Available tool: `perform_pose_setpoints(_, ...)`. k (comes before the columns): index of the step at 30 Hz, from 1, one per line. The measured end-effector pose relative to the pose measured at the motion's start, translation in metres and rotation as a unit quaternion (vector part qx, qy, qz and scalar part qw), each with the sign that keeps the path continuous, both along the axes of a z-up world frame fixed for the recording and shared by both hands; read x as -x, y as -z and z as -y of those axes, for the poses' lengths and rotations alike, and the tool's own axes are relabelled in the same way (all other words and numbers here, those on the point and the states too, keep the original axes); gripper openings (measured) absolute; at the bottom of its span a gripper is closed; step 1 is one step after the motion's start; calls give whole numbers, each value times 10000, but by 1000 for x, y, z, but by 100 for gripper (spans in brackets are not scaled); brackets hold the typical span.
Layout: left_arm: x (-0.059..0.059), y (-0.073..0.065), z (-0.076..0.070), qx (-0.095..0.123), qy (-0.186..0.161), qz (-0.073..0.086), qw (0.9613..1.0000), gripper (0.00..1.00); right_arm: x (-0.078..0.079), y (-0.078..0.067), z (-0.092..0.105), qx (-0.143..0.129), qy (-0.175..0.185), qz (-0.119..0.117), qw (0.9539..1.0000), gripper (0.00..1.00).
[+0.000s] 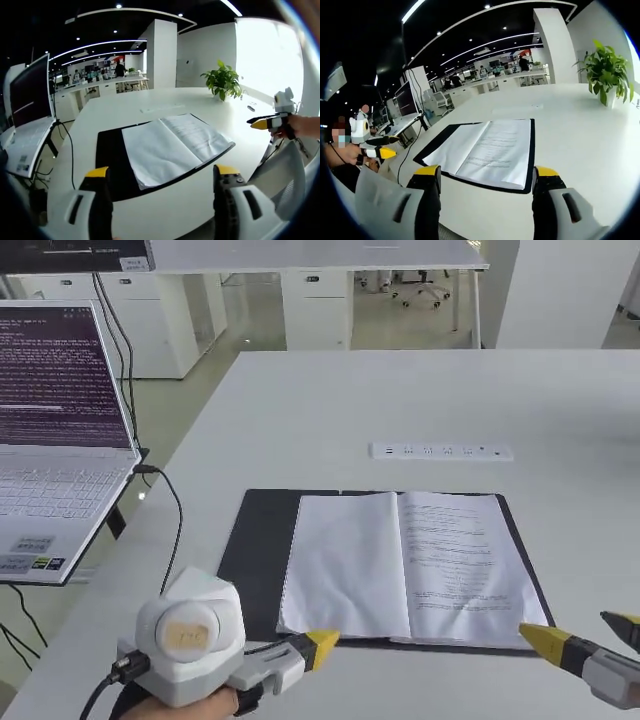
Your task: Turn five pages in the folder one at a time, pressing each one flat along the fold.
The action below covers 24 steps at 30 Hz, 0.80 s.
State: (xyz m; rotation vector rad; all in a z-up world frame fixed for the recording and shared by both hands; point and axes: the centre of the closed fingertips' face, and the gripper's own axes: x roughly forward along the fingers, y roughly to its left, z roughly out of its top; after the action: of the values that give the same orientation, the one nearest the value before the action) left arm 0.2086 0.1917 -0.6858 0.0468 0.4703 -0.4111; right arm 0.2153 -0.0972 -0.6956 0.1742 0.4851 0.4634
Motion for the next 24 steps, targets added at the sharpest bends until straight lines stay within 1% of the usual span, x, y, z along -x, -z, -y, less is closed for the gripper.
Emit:
perform_pose_setpoints(2, -1, 1, 2, -24, 23, 2, 10000, 83, 0, 1, 1, -35, 2, -1, 10000, 73)
perform_pose_setpoints(5, -2, 4, 5, -15, 43, -68, 10000, 83, 0, 2, 4, -59, 41, -16, 10000, 73)
perform_pose_setpoints(7, -4, 6, 7, -50, 66, -71, 9999, 83, 0, 3, 4, -93, 57, -18, 9999, 73)
perform_pose_setpoints(9, -6, 8, 12, -45, 102, -116, 9999, 83, 0, 5, 4, -103, 56, -50, 9999, 73)
perform_pose_setpoints(11, -9, 11, 19, -102, 210, -168, 9996, 82, 0, 7, 4, -124, 47, -71, 9999, 73)
perform_pose_setpoints(12, -10, 11, 22, -99, 221, -157, 9996, 82, -1, 8, 4, -119, 42, -90, 9999, 73)
perform_pose_setpoints(13, -13, 12, 27, -90, 258, -134, 9995, 82, -1, 10, 4, -124, 37, -98, 9999, 73)
perform_pose_setpoints(15, -18, 15, 36, -96, 355, -177, 9992, 81, -1, 12, 2, -157, 29, -135, 9998, 73)
perform_pose_setpoints(17, -23, 18, 46, -140, 459, -165, 9987, 81, -1, 13, 0, -187, 15, -140, 9997, 73)
perform_pose_setpoints(20, -30, 23, 62, -184, 625, -218, 9976, 80, 0, 16, -2, -153, -31, -165, 9997, 73)
perform_pose_setpoints(24, -39, 27, 82, -251, 852, -203, 9958, 80, 0, 18, -2, -207, -19, -186, 9996, 73)
